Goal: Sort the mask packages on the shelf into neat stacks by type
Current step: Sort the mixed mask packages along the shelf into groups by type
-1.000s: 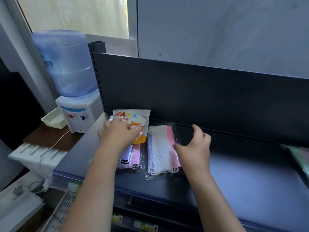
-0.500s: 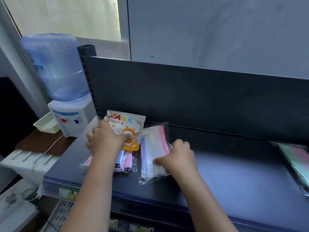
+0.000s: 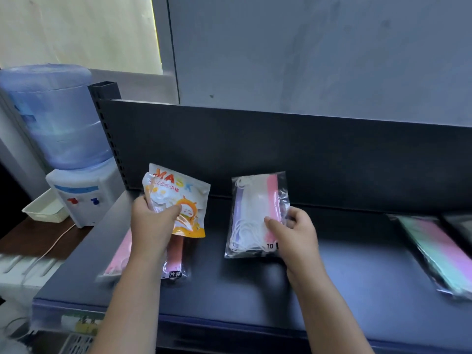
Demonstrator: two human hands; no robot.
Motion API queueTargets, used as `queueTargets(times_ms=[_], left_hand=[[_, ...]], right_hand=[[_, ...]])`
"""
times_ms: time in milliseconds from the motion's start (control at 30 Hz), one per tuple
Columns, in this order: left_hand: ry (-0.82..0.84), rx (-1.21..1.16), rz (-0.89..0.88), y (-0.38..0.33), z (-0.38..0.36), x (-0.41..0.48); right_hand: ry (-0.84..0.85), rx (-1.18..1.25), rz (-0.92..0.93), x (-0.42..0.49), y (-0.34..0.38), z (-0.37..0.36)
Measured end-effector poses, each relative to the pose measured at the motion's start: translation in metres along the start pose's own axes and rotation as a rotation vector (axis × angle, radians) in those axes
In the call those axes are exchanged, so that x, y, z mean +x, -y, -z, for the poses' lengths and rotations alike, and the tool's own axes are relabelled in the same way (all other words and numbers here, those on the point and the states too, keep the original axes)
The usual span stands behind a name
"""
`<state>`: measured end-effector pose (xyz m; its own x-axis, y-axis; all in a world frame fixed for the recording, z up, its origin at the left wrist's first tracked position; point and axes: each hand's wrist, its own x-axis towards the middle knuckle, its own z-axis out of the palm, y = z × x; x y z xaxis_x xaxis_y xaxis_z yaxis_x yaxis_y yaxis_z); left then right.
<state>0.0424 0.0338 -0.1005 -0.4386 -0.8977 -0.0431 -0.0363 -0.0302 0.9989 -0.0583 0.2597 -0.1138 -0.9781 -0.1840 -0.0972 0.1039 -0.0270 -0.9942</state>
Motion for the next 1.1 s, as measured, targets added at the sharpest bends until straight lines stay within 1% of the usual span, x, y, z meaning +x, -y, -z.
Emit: queueTargets(times_ms=[133,300,467,633,767,833,967,1100], left_hand=[[0.084,-0.18,0.045,-0.006,-0.025,-0.014],[0.208,-0.262,0.016,-0.018,-0.066,-0.05],[0.314,-0.32,0.009,-0.028,-0.125,-0.101],[0.362,-0.324,0.05,-0.031,-0.188,-0.163],[0.385,-0.302,0.086,-0.033,-0.227,-0.208],[0.385,-0.297,0.098,-0.032,-0.242,-0.226],[0.347,-0.295,0.095,-0.026,-0.258,-0.256],[0.271,-0.302,0.11,-0.015,-0.258,-0.278]], right_hand=[[-0.083,0.022,0.171,-0.011,0.012,0.025],[-0.184,0.08,0.349,-0.023,0.021,0.072],[-0.325,0.074,0.376,-0.02,0.027,0.137],[-0.376,-0.002,0.392,-0.011,0.035,0.207],[-0.373,-0.069,0.439,-0.008,0.043,0.252],[-0.363,-0.124,0.494,-0.009,0.045,0.269],[-0.361,-0.356,0.733,-0.007,0.037,0.291],[-0.482,-0.653,0.925,-0.004,0.032,0.302]])
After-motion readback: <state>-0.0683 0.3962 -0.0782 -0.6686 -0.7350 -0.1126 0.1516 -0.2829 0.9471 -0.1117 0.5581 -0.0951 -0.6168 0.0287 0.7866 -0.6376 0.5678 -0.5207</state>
